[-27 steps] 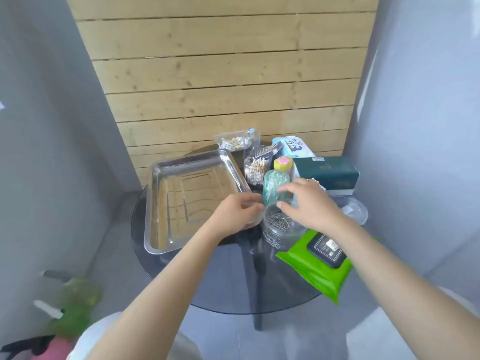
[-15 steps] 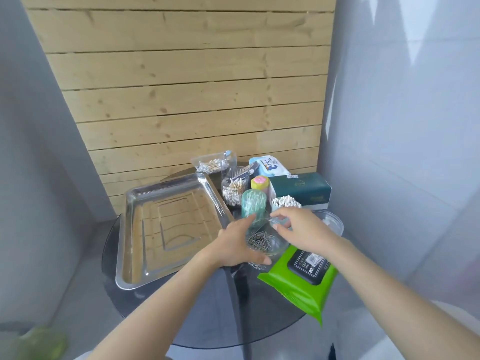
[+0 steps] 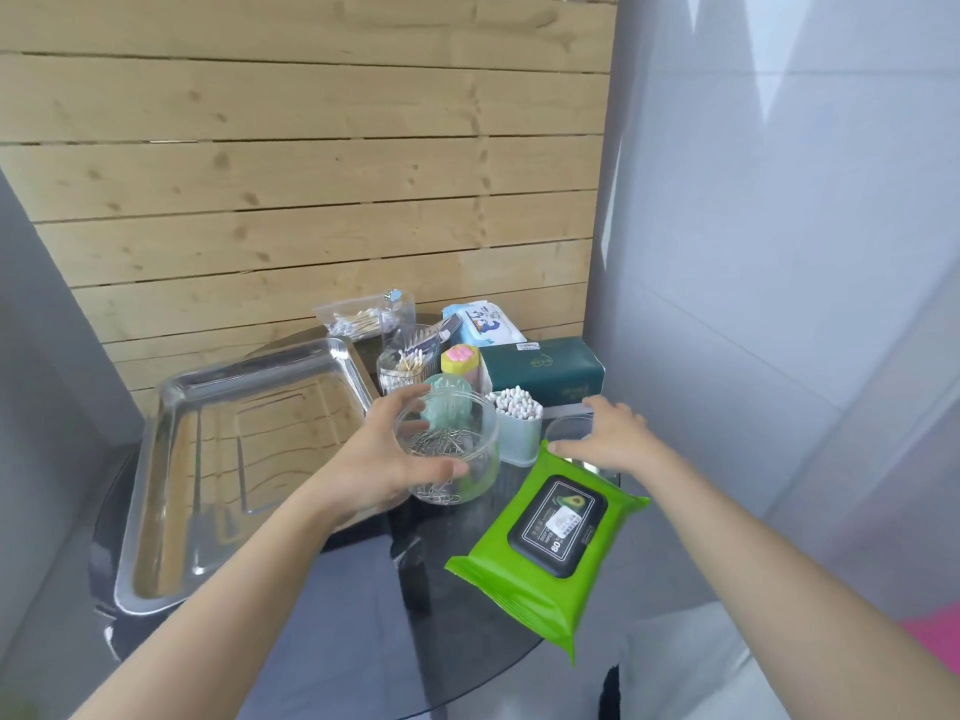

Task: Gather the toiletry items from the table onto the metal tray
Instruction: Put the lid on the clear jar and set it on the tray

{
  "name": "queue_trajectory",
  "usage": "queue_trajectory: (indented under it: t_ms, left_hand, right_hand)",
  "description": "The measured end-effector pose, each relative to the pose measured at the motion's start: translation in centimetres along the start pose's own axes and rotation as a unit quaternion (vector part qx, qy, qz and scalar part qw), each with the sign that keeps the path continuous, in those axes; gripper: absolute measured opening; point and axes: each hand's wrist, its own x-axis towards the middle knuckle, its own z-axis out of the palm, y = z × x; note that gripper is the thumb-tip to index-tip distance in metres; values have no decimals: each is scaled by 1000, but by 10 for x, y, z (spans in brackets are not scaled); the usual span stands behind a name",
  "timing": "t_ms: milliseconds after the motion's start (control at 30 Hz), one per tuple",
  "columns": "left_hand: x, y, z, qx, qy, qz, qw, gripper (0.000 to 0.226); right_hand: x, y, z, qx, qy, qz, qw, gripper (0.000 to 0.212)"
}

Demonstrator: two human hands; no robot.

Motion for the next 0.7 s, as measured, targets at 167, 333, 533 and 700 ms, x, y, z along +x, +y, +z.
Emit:
queue_trajectory:
  t_ms: [167,333,533,700]
  left_hand:
    - [4,-4,2,-4,18,7,1000,130]
    - [8,-5,4,7,33,16,999,112]
    - [9,0,12,5,39,29,999,105]
    - [7,5,16,6,46,34,998,110]
  right_hand:
    - [28,5,7,69,0,13,998,102]
    - [32,12,4,124,45,34,991,62]
    - [38,30,0,239,103,79,962,23]
    - [33,32,-5,372,135,76,915,16]
